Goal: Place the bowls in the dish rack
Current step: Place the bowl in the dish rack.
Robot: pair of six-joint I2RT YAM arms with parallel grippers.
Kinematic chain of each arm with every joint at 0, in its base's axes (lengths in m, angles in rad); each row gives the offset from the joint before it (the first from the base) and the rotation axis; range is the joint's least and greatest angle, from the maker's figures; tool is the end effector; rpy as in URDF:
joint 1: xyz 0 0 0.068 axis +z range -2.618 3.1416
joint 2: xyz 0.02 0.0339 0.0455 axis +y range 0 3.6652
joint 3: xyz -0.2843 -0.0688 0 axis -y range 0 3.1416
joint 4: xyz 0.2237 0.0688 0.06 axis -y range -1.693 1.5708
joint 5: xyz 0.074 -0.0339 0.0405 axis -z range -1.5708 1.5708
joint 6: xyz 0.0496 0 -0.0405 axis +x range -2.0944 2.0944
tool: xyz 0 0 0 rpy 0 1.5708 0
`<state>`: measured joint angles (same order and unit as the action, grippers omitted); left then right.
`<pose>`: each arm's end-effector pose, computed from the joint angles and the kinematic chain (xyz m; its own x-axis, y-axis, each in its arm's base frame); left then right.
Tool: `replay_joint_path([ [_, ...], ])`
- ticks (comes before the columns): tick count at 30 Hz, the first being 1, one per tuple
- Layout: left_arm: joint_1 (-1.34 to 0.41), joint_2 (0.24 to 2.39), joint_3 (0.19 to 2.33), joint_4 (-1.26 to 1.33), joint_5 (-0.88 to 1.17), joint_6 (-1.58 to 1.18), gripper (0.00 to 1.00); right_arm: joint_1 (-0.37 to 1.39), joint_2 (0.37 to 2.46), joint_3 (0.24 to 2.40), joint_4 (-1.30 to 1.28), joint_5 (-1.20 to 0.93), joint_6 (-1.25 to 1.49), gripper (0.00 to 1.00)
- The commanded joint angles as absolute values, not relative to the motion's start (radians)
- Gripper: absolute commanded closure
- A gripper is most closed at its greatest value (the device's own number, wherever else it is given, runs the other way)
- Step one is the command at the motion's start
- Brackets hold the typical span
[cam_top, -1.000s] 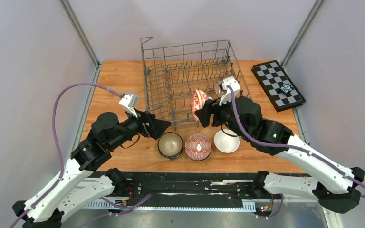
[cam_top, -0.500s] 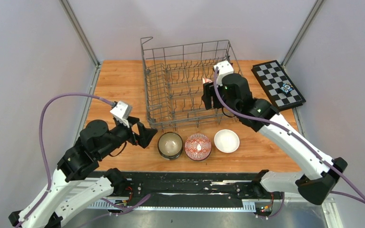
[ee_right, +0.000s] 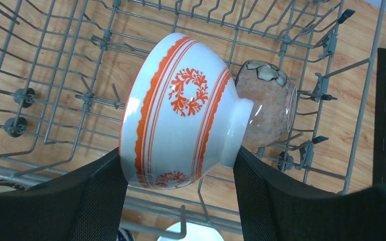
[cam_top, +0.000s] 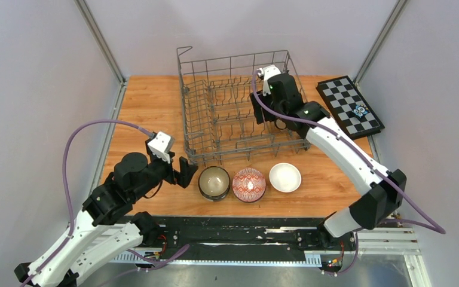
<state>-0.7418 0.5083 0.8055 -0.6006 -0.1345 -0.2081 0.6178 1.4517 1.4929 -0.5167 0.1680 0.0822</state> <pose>0.0675 -0.0529 0.3380 -0.3343 0.0287 -0.9420 0.5173 0.8411 -0.1580 0.2628 0.1766 0.4087 -0.4088 -0.1912 -0.8923 -0.4177 0.9086 -0.0033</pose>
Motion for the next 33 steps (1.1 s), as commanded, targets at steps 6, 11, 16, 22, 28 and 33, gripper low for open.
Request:
replay_joint_path([
  [6, -0.734, 0.499, 0.78, -0.62, -0.189, -0.186, 0.0, 0.566, 1.604, 1.642, -0.542, 0.108, 0.02, 0.98],
  [11, -0.735, 0.493, 0.781, -0.62, -0.2, -0.182, 0.0, 0.552, 1.672, 1.696, -0.564, 0.108, 0.005, 0.98],
  [16, -0.735, 0.496, 0.78, -0.619, -0.193, -0.18, 0.0, 0.548, 1.742, 1.738, -0.583, 0.109, 0.004, 0.98],
  [22, -0.735, 0.495, 0.779, -0.619, -0.192, -0.178, 0.0, 0.549, 1.824, 1.802, -0.628, 0.105, -0.034, 0.98],
  [28, -0.735, 0.498, 0.779, -0.621, -0.196, -0.175, 0.0, 0.548, 1.879, 1.831, -0.666, 0.094, -0.043, 0.98],
  [33, -0.735, 0.501, 0.78, -0.62, -0.198, -0.172, 0.0, 0.549, 1.896, 1.818, -0.684, 0.073, -0.038, 0.98],
])
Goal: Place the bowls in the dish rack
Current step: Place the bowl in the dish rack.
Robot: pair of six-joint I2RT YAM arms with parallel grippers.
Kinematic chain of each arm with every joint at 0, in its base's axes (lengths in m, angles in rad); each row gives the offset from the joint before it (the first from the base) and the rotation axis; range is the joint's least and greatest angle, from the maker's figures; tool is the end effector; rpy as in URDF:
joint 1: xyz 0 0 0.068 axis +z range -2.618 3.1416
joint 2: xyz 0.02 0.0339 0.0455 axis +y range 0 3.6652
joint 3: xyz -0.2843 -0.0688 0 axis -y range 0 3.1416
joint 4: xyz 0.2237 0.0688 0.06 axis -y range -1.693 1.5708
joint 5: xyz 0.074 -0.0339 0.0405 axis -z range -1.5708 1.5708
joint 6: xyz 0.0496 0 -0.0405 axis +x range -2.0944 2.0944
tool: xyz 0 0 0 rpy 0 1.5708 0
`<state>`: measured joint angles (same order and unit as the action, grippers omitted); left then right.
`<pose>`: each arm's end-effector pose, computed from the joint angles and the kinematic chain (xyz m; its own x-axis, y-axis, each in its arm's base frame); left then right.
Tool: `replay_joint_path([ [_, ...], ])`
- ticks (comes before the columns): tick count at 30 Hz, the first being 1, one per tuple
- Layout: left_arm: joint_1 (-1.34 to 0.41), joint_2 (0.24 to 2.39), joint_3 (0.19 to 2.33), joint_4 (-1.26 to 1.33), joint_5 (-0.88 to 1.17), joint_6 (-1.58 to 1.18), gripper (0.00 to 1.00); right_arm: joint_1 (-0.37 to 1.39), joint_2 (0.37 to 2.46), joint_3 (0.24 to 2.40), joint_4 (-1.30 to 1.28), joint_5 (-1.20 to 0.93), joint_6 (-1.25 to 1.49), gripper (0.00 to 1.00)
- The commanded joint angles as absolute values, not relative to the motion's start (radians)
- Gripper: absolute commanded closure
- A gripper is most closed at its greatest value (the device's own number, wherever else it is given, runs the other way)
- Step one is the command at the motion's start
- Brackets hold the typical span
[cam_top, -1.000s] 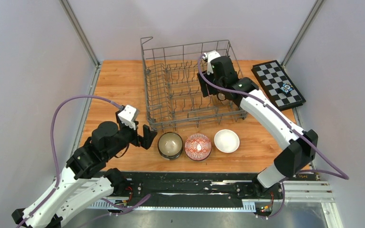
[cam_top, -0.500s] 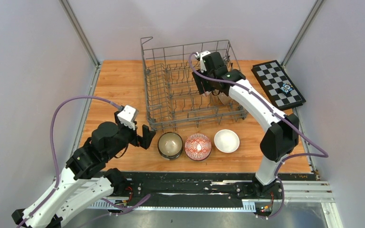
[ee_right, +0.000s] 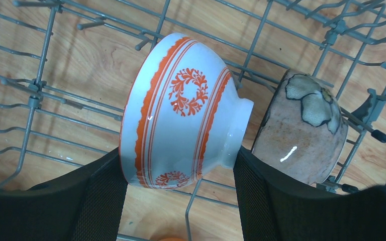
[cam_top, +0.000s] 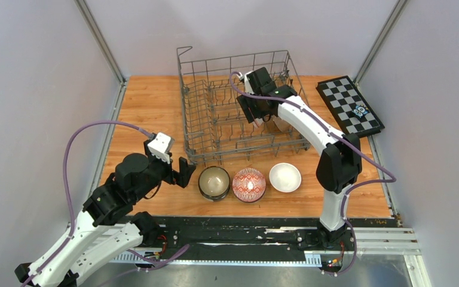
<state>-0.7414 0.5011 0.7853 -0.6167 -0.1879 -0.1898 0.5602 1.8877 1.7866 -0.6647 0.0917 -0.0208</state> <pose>0.0686 -0.0503 0.3303 -0.3370 0.0573 -0.9398 0.4782 0.8702 -0.1185 0.3634 0.2226 0.3352 -0.5772 -0.3865 -0.7193 -0.4853 0.8708 -0.0784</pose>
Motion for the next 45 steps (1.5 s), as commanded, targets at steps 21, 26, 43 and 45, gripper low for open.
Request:
replay_joint_path([
  [21, -0.735, 0.513, 0.781, -0.622, -0.203, -0.169, 0.0, 0.549, 1.907, 1.724, -0.683, -0.031, 0.134, 0.88],
  [26, -0.734, 0.518, 0.782, -0.624, -0.201, -0.169, 0.0, 0.549, 1.911, 1.714, -0.683, -0.042, 0.157, 0.75],
  [43, -0.733, 0.516, 0.782, -0.627, -0.202, -0.168, 0.0, 0.549, 1.893, 1.687, -0.683, -0.017, 0.186, 0.37],
  [45, -0.734, 0.517, 0.782, -0.626, -0.204, -0.169, 0.0, 0.549, 1.889, 1.687, -0.682, -0.017, 0.186, 0.33],
])
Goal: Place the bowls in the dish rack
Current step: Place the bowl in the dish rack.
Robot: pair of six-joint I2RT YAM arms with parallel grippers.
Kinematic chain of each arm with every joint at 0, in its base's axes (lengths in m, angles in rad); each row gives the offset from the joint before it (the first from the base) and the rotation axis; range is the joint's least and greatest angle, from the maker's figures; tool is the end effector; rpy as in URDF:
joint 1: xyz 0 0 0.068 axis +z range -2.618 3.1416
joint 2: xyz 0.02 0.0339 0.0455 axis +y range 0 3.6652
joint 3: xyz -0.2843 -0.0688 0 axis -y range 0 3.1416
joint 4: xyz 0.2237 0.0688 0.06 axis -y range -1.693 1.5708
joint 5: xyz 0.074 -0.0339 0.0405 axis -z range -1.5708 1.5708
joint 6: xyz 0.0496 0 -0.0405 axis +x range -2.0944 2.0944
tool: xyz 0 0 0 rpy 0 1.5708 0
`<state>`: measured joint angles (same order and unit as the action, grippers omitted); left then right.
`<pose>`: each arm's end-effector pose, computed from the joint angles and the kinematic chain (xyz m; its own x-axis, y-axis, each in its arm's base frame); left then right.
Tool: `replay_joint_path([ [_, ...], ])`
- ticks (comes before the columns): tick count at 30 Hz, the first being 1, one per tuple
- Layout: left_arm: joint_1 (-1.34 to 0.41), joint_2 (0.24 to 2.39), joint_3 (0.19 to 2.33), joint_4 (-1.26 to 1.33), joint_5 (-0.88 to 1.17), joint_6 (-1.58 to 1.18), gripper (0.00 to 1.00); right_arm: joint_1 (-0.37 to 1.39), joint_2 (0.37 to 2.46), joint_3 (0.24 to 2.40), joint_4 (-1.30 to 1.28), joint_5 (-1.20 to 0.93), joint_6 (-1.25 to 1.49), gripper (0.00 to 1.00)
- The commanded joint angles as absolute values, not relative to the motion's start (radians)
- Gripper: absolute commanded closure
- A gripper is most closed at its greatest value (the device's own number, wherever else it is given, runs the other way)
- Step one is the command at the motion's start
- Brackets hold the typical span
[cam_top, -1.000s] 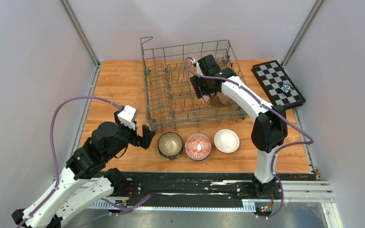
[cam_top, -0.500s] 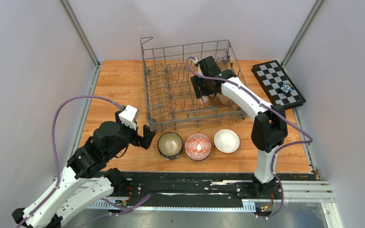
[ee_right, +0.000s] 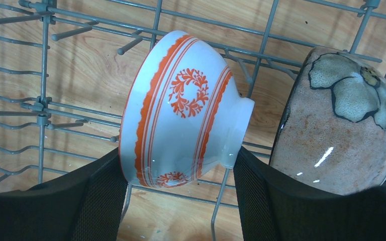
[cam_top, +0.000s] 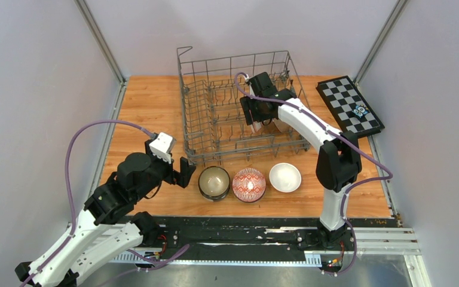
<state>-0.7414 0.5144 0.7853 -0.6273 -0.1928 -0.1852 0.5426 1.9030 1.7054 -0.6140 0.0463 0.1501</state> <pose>0.0705 -0.0517 0.3282 -0.3506 0.0760 -0.9334 0.4739 0.8741 -0.1069 0.3685 0.2195 0.3076 -0.6873 -0.2400 -0.6856 -0.3901 0.9181 0.0697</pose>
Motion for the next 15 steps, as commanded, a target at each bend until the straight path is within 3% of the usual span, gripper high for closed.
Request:
replay_joint_path([
  [1, -0.734, 0.517, 0.782, -0.627, -0.204, -0.169, 0.0, 0.548, 1.889, 1.688, -0.683, -0.017, 0.188, 0.31],
  [9, -0.733, 0.52, 0.782, -0.627, -0.209, -0.17, 0.0, 0.551, 1.88, 1.693, -0.681, -0.01, 0.196, 0.19],
  [15, -0.734, 0.521, 0.782, -0.629, -0.211, -0.17, 0.0, 0.552, 1.844, 1.694, -0.678, 0.015, 0.2, 0.19],
])
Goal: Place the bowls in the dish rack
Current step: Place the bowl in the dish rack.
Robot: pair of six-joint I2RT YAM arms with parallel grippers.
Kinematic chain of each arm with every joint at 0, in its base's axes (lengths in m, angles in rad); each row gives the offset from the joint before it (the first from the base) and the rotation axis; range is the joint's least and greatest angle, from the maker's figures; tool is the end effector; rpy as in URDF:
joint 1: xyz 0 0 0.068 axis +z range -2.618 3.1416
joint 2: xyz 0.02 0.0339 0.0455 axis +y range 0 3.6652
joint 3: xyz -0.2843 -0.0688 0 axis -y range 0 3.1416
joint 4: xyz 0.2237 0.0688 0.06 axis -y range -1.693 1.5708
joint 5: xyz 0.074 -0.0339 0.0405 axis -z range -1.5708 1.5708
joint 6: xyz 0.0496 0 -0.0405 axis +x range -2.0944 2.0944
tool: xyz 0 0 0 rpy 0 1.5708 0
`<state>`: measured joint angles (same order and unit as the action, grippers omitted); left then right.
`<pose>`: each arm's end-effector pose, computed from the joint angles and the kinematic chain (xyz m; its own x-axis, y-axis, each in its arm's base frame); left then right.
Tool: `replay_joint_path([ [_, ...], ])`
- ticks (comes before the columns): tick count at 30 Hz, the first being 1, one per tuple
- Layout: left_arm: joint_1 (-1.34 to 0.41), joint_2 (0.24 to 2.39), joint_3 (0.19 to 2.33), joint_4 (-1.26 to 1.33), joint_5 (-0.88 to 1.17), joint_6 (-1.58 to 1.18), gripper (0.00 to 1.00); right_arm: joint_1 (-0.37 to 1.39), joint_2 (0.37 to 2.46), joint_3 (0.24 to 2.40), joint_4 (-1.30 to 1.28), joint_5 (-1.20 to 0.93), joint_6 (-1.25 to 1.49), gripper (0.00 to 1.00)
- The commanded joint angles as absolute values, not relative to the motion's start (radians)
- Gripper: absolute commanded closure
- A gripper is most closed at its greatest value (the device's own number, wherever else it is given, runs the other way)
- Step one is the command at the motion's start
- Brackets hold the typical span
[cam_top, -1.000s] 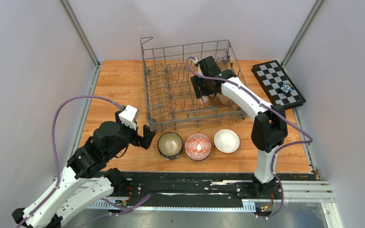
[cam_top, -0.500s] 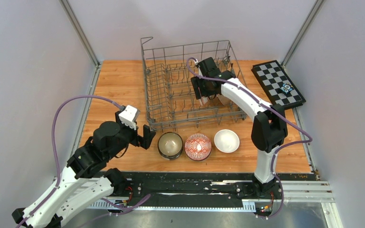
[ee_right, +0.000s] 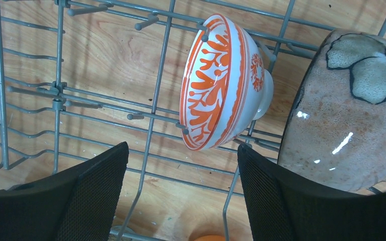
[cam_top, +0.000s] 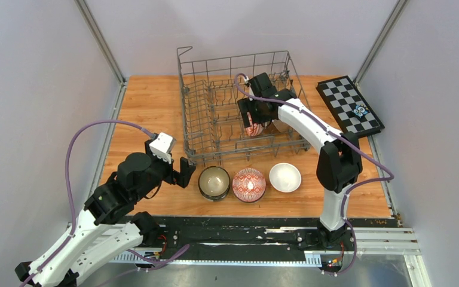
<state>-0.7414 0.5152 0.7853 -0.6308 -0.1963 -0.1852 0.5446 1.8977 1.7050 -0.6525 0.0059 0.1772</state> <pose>0.0707 -0.0516 0.3278 -0.3530 0.0784 -0.9323 0.4708 0.8760 -0.1046 0.3631 0.2196 0.3063 -0.7206 -0.2304 -0.6540 -0.3939 0.9122 0.1126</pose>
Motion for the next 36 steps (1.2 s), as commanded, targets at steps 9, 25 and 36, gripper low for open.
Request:
replay_joint_path([
  [9, -0.734, 0.522, 0.782, -0.63, -0.213, -0.17, 0.0, 0.575, 1.735, 1.673, -0.671, 0.064, 0.205, 0.2],
  [25, -0.734, 0.524, 0.782, -0.63, -0.216, -0.172, 0.0, 0.592, 1.29, 1.398, -0.622, 0.124, 0.271, 0.26],
  [36, -0.734, 0.524, 0.781, -0.633, -0.233, -0.178, 0.0, 0.59, 0.949, 1.144, -0.701, 0.19, 0.36, 0.31],
])
